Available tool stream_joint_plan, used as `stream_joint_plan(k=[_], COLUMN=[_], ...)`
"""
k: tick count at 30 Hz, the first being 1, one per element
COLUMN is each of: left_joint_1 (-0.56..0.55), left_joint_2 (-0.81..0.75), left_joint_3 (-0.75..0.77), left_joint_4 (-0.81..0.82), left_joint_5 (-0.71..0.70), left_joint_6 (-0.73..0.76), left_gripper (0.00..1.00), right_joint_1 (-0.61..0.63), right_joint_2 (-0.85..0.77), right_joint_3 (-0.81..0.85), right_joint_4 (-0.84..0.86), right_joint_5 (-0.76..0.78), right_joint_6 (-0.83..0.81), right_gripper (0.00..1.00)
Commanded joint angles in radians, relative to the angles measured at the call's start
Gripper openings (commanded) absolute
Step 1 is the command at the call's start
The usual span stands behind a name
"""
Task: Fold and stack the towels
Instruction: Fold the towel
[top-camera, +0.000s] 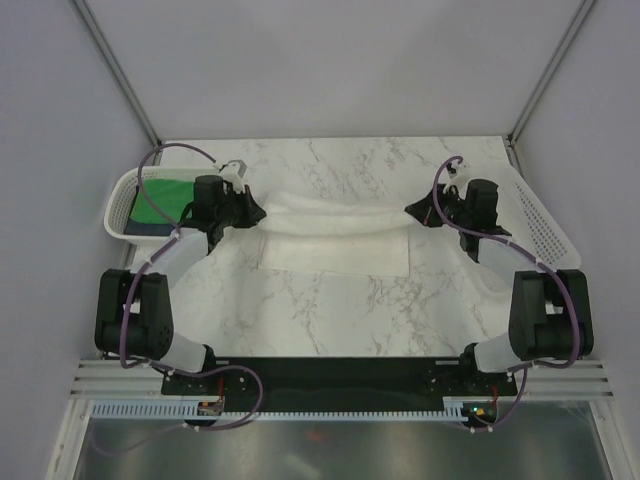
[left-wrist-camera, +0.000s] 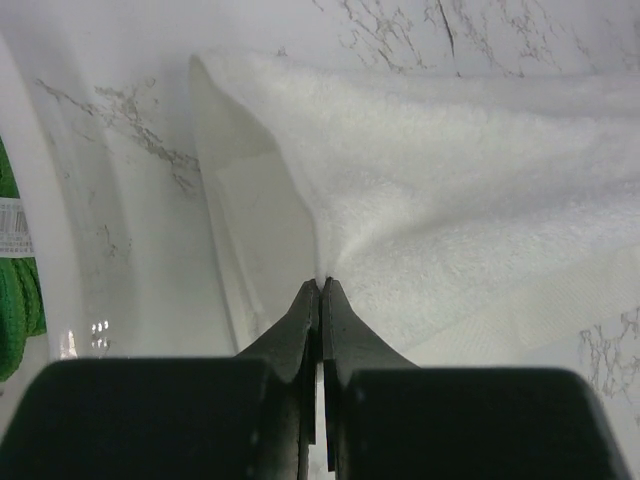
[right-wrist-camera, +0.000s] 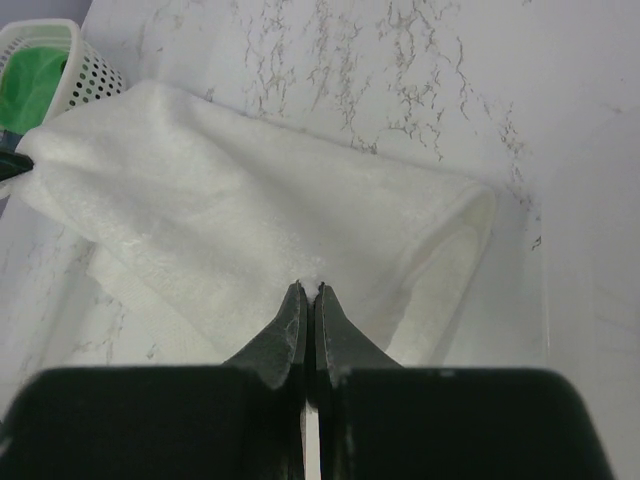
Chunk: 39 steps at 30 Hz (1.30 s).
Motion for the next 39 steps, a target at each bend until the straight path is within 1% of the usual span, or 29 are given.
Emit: stream_joint_plan(k=[1, 6, 9, 10, 12, 14, 16, 21, 23, 24, 25, 26, 27, 28, 29, 30, 32, 33, 34, 36, 39], left_joint_1=[0.000, 0.000, 0.002, 0.000, 0.000, 0.000, 0.000, 0.002, 0.000, 0.002, 0.000, 0.000, 0.000, 0.000, 0.002, 0.002, 0.000, 0.002, 0.000, 0.000, -0.013], left_joint_2=[-0.093, -0.156, -0.171, -0.177, -0.176, -0.164, -0.153, -0.142, -0.144, -0.142, -0.144, -0.147, -0.151, -0.154, -0.156, -0.168, -0.179, -0.182, -0.181, -0.171, -0.162], left_joint_3=[-0.021, -0.080, -0.117, -0.129, -0.140, -0.150, -0.160, -0.164, -0.161, -0.155, -0.151, -0.149, -0.144, -0.137, -0.129, -0.114, -0.091, -0.068, -0.059, -0.039, -0.045], left_joint_4=[0.032, 0.007, -0.007, -0.007, -0.013, -0.019, -0.022, -0.072, -0.106, -0.124, -0.149, -0.164, -0.165, -0.190, -0.206, -0.215, -0.255, -0.264, -0.270, -0.280, -0.278], left_joint_5=[0.012, 0.009, -0.002, -0.002, -0.008, -0.005, -0.006, -0.016, -0.025, -0.037, -0.042, -0.051, -0.063, -0.075, -0.081, -0.089, -0.115, -0.108, -0.091, -0.057, -0.014], left_joint_6=[-0.007, -0.016, -0.030, -0.035, -0.051, -0.058, -0.068, -0.081, -0.067, -0.062, -0.059, -0.058, -0.058, -0.058, -0.052, -0.052, -0.064, -0.074, -0.081, -0.094, -0.111], left_gripper=[0.02, 0.04, 0.04, 0.05, 0.06, 0.07, 0.10, 0.13, 0.18, 0.19, 0.20, 0.24, 0.24, 0.30, 0.28, 0.26, 0.25, 0.28, 0.37, 0.40, 0.45], right_joint_1=[-0.003, -0.004, -0.003, -0.003, -0.003, -0.003, -0.004, -0.003, -0.003, -0.003, -0.003, -0.004, -0.004, -0.003, -0.003, -0.003, -0.003, -0.003, -0.003, -0.004, -0.003], right_joint_2=[-0.068, -0.136, -0.160, -0.165, -0.168, -0.170, -0.163, -0.168, -0.183, -0.197, -0.200, -0.205, -0.208, -0.211, -0.228, -0.237, -0.272, -0.284, -0.298, -0.326, -0.329], right_joint_3=[-0.018, -0.103, -0.164, -0.178, -0.213, -0.229, -0.242, -0.279, -0.285, -0.285, -0.284, -0.281, -0.281, -0.279, -0.279, -0.264, -0.238, -0.207, -0.193, -0.158, -0.127], right_joint_4=[0.004, -0.039, -0.013, -0.004, 0.018, 0.015, -0.008, -0.049, -0.068, -0.095, -0.111, -0.138, -0.149, -0.160, -0.172, -0.221, -0.284, -0.347, -0.373, -0.416, -0.427], right_joint_5=[-0.011, 0.030, 0.043, 0.043, 0.029, 0.047, 0.069, 0.060, 0.076, 0.087, 0.093, 0.102, 0.103, 0.104, 0.104, 0.136, 0.184, 0.228, 0.250, 0.267, 0.232], right_joint_6=[0.037, 0.032, 0.064, 0.098, 0.116, 0.120, 0.115, 0.136, 0.132, 0.126, 0.124, 0.127, 0.132, 0.132, 0.130, 0.129, 0.123, 0.124, 0.126, 0.126, 0.133], right_gripper=[0.00, 0.00, 0.00, 0.00, 0.00, 0.00, 0.02, 0.04, 0.13, 0.19, 0.32, 0.43, 0.43, 0.50, 0.55, 0.56, 0.57, 0.57, 0.57, 0.57, 0.55])
